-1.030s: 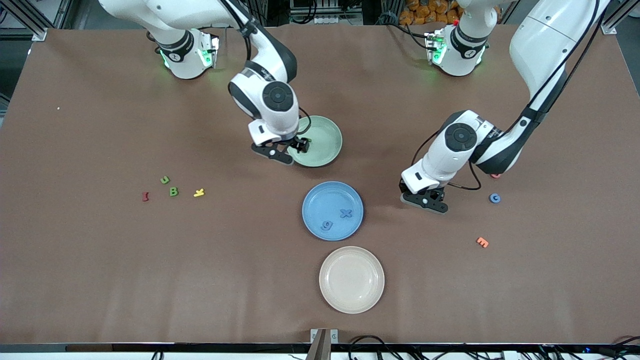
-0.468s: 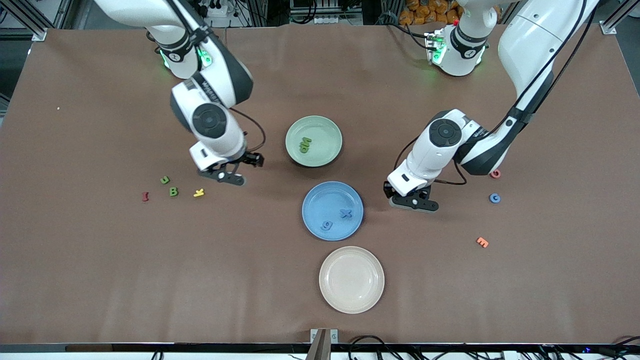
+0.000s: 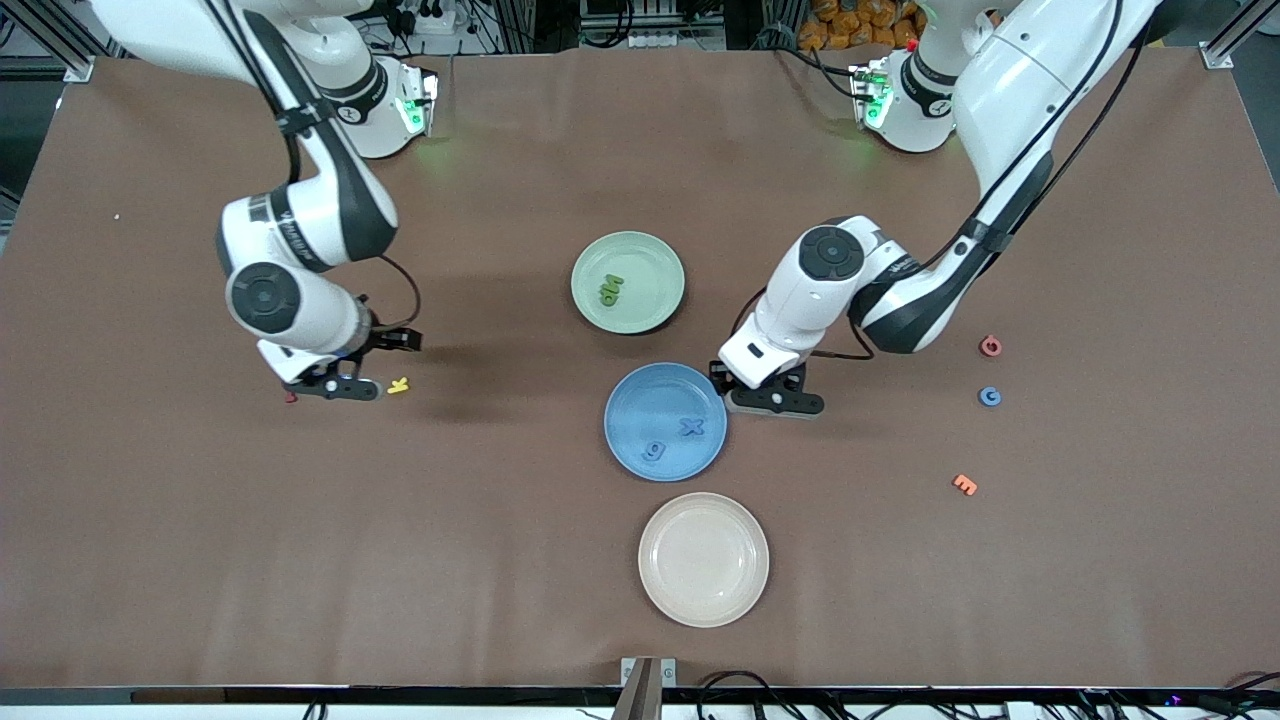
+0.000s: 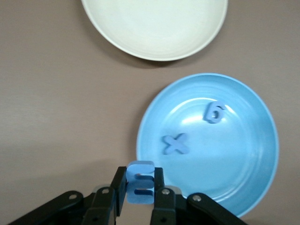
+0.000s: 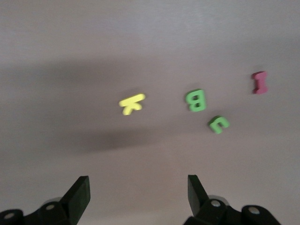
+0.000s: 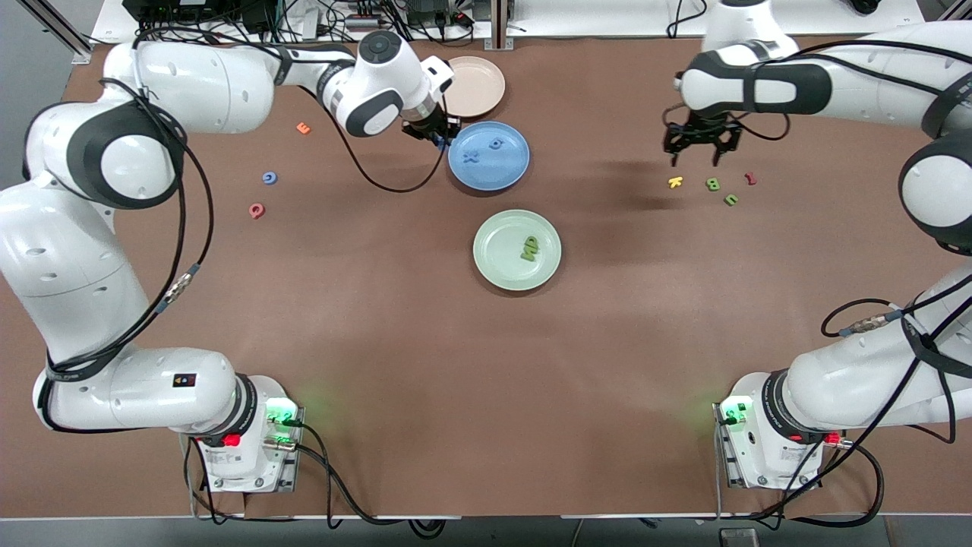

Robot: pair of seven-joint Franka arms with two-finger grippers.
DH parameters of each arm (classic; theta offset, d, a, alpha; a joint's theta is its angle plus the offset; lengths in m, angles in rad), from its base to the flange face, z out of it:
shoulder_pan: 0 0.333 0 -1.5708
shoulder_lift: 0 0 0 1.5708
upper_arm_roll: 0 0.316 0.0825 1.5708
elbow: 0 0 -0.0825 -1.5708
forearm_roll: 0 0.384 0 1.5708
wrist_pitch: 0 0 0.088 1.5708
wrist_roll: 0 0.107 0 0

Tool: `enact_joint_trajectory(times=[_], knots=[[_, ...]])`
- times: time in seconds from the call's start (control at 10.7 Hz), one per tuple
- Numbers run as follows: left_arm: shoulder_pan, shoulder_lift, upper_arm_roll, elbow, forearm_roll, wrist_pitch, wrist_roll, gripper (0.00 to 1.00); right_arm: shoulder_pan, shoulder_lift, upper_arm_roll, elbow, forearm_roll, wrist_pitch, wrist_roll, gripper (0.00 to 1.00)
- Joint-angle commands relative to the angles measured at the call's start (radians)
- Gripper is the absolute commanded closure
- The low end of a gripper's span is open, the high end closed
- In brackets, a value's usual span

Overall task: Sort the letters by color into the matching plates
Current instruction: 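Drop the E on the blue plate while the right gripper returns to letters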

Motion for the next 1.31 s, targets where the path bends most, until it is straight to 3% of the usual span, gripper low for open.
enact_joint_trajectory(times=[0.0,0.19,0.47,0.56,0.66,0.75,0.84,1.22], knots=[[-0.075,0.072,0.007,0.106,0.006,-0.004,-0.047,1.00,-0.018,-0.040,-0.098,-0.137,0.016,0.158,-0.202,0.07],[-0.169,0.095,0.077,0.157,0.003,-0.004,-0.091,1.00,-0.016,-0.021,-0.154,-0.183,0.010,0.293,-0.299,0.07],[-0.293,0.122,0.190,0.220,0.002,-0.004,-0.200,1.00,-0.010,-0.021,-0.156,-0.220,-0.004,0.396,-0.305,0.08],[-0.295,0.125,0.194,0.222,0.002,-0.004,-0.203,1.00,-0.010,-0.020,-0.156,-0.250,-0.034,0.459,-0.305,0.08],[-0.289,0.125,0.196,0.222,0.006,-0.004,-0.188,0.85,-0.013,-0.011,-0.157,-0.273,-0.072,0.514,-0.304,0.09],[-0.288,0.125,0.199,0.222,0.019,-0.004,-0.188,0.20,-0.015,-0.003,-0.159,-0.293,-0.088,0.558,-0.305,0.09],[-0.284,0.125,0.208,0.222,0.020,-0.004,-0.188,0.00,-0.016,0.003,-0.159,-0.301,-0.091,0.580,-0.305,0.09],[-0.252,0.115,0.219,0.209,0.025,-0.011,-0.188,0.00,-0.018,0.048,-0.215,-0.318,-0.119,0.686,-0.382,0.09]])
